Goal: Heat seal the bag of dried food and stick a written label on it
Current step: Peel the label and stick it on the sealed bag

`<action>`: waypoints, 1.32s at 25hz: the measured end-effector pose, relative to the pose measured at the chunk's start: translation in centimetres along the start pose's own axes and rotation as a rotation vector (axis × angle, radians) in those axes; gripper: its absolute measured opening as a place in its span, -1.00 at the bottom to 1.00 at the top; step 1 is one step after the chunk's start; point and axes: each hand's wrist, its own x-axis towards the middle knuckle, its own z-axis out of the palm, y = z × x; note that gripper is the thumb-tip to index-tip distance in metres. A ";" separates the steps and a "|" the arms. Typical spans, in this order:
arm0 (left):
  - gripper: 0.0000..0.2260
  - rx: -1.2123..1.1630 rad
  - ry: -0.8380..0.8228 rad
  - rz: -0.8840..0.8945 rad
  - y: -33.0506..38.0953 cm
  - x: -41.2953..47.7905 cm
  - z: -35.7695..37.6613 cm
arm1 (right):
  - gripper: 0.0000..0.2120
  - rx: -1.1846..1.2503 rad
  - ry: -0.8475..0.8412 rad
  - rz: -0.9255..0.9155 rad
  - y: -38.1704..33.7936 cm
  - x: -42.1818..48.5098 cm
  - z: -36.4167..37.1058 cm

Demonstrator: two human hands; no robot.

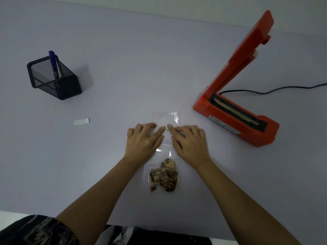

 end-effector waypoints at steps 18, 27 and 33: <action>-0.53 -0.709 -0.332 -0.865 1.7 1.8 -5.0 | -0.41 0.693 -0.317 0.871 -5.5 -4.1 -5.9; -0.78 -0.996 -0.445 -1.076 0.3 2.2 -5.0 | -0.50 0.907 -0.255 0.843 -8.5 -5.5 -4.4; -0.93 -1.093 -0.340 -1.002 -4.1 5.8 -6.5 | -0.50 0.984 -0.103 0.810 -8.9 -1.0 -4.0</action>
